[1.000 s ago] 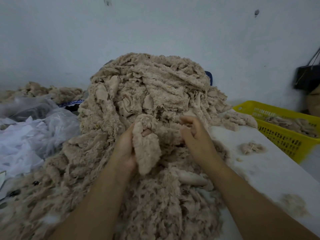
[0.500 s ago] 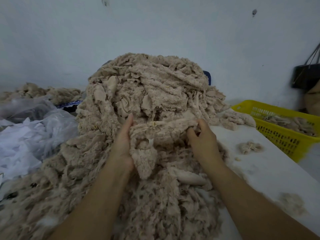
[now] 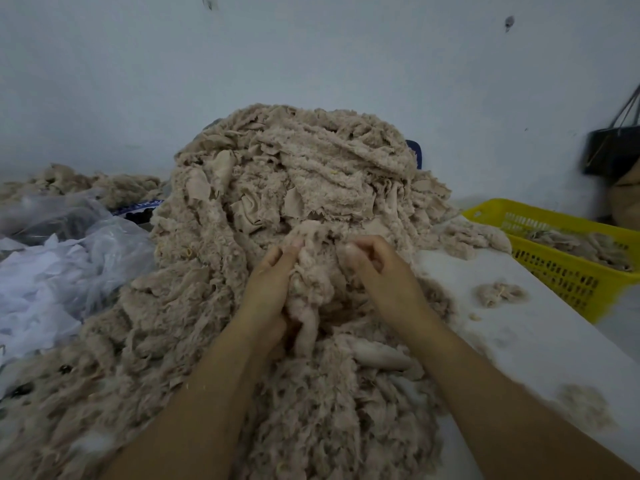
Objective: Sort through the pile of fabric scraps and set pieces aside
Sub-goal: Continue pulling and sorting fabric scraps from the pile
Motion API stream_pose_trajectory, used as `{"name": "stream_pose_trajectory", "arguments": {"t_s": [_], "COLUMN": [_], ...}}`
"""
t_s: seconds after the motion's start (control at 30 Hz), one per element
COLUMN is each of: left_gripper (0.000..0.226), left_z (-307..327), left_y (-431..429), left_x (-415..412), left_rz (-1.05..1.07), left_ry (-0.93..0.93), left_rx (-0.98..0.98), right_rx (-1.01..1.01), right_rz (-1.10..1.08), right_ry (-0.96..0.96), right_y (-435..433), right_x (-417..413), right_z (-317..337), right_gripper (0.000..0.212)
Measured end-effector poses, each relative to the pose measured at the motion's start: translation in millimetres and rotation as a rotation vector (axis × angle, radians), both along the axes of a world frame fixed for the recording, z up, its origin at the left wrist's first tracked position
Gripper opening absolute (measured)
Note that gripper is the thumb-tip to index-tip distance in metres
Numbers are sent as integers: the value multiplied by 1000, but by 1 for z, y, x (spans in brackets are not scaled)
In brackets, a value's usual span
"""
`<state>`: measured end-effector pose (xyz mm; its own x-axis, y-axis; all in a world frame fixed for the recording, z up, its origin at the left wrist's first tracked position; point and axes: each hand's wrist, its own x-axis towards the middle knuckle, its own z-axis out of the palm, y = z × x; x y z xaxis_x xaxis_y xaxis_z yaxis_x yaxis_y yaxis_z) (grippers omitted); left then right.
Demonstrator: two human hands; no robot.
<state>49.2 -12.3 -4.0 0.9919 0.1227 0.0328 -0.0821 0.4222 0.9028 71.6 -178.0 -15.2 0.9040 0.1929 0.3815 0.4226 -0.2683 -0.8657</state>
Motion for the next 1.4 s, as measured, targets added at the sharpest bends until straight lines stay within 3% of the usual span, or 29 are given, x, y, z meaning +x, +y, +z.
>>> {"name": "stream_pose_trajectory", "arguments": {"t_s": [0.1, 0.17, 0.27, 0.33, 0.43, 0.47, 0.53, 0.63, 0.73, 0.87, 0.93, 1.1, 1.23, 1.4], "left_gripper": [35, 44, 36, 40, 51, 49, 43, 22, 13, 26, 25, 16, 38, 47], "left_z": [1, 0, -2, -5, -5, -6, -12, -20, -18, -13, -9, -3, 1, -1], "left_y": [-1, -4, -9, -9, -10, -10, -12, -12, -5, 3, 9, 17, 22, 28], "left_x": [2, 0, -3, -4, -9, -10, -7, -2, 0, 4, 6, 7, 5, 9], "left_rz": [-97, -176, -205, -194, -387, -484, -612, -590, -406, -94, -44, -53, -78, -45], "left_ry": [-85, -151, -154, -141, -166, -163, -187, -245, -282, -59, 33, 159, 241, 213], "left_rx": [-78, 7, 215, 413, 826, 961, 1210, 1354, 1158, 472, 199, -146, -220, -269], "right_rx": [-136, -185, -175, 97, 1059, 1220, 1115, 667, 358, 2, -199, -494, -245, 36], "right_rz": [114, 58, -105, -190, -231, -223, -233, -245, -178, 2, 91, 68, -117, -199], "right_ry": [59, -2, -3, 52, 184, 217, 321, 307, 140, -6, -31, -132, -38, 64], "right_y": [14, 16, 3, -10, -34, -40, -37, -22, -12, -3, 0, 2, -3, -7], "right_x": [-5, 3, 17, 25, 33, 34, 32, 30, 25, 9, 4, 10, 10, 3], "right_z": [-2, -10, -14, -11, 8, 8, 3, -7, -7, -8, -7, -15, -10, -2], "right_gripper": [57, 50, 39, 15, 34, 48, 63, 49, 40, 38, 32, 28, 31, 38]}}
